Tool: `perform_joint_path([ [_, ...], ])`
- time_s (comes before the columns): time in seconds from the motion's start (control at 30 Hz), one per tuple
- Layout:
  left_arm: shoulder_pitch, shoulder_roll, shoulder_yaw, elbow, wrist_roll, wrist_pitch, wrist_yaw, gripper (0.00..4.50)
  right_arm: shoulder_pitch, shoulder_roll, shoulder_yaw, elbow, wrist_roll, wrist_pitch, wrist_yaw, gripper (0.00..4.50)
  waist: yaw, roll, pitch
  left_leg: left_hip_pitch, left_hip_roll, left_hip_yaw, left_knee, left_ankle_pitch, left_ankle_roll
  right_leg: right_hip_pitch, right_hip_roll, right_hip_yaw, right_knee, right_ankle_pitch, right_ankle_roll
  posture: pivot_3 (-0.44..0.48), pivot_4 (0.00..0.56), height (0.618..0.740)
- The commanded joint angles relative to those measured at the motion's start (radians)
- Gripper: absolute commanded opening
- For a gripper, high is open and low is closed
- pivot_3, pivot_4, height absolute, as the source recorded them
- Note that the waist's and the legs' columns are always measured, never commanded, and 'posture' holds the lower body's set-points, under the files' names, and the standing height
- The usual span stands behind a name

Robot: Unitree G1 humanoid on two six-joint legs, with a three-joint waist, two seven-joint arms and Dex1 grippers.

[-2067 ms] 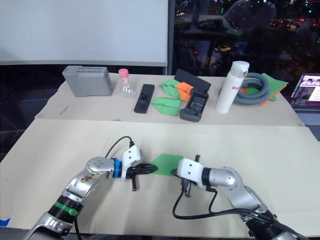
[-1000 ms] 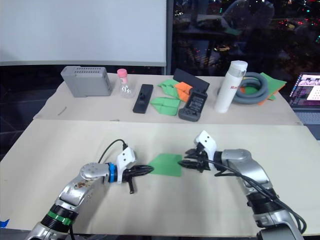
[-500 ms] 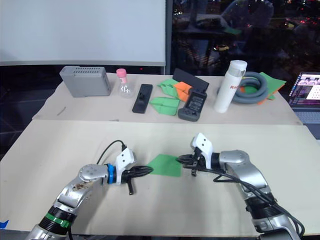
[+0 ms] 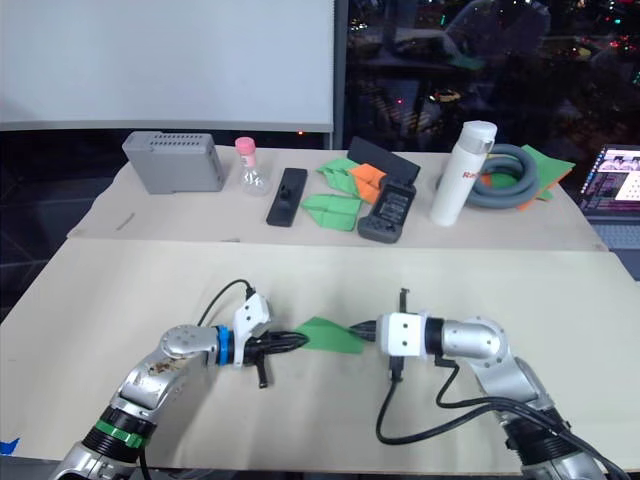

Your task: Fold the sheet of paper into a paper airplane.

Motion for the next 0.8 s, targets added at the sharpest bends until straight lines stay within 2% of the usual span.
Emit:
perform_joint_path([
  [0.03,0.001,-0.007,-0.013,0.022,0.003,-0.021,-0.015,0.0,0.012,-0.019,0.028,0.064,-0.098,-0.211,-0.055,0.04,-0.001,0.0,0.0,0.0,0.0,0.0,0.0,0.0,0.0,0.0,0.0,0.0,0.0,0.0,0.0,0.0,0.15,0.74],
  [0.3,-0.003,-0.02,-0.002,0.011,-0.002,-0.017,-0.007,0.0,-0.002,-0.063,0.052,0.311,-0.36,-0.524,-0.294,0.04,0.001,0.0,0.0,0.0,-0.001,0.001,0.0,0.002,-0.003,0.001,0.001,0.0,0.0,0.0,0.0,0.0,0.15,0.74],
  [0.5,0.004,-0.012,0.006,-0.005,-0.014,0.0,-0.012,0.0,-0.032,-0.069,0.091,0.402,-0.442,-0.594,-0.398,0.04,-0.005,-0.001,0.0,0.005,0.0,0.001,0.001,0.001,-0.001,0.006,0.001,0.001,-0.001,0.0,0.0,0.0,0.15,0.74],
  [0.63,-0.015,-0.034,0.102,-0.049,-0.143,0.1,-0.005,0.0,-0.034,-0.071,0.126,0.422,-0.461,-0.599,-0.418,0.04,-0.011,-0.003,0.001,0.014,0.001,0.0,0.0,-0.001,0.001,0.016,-0.001,0.001,-0.003,0.0,0.0,0.0,0.15,0.74],
  [0.8,-0.044,-0.044,0.207,-0.076,-0.266,0.2,0.019,0.0,-0.031,-0.077,0.154,0.422,-0.462,-0.593,-0.431,0.04,-0.011,-0.005,0.0,0.015,0.002,-0.001,0.0,-0.001,0.001,0.016,-0.003,0.001,-0.003,0.0,0.0,0.0,0.15,0.74],
])
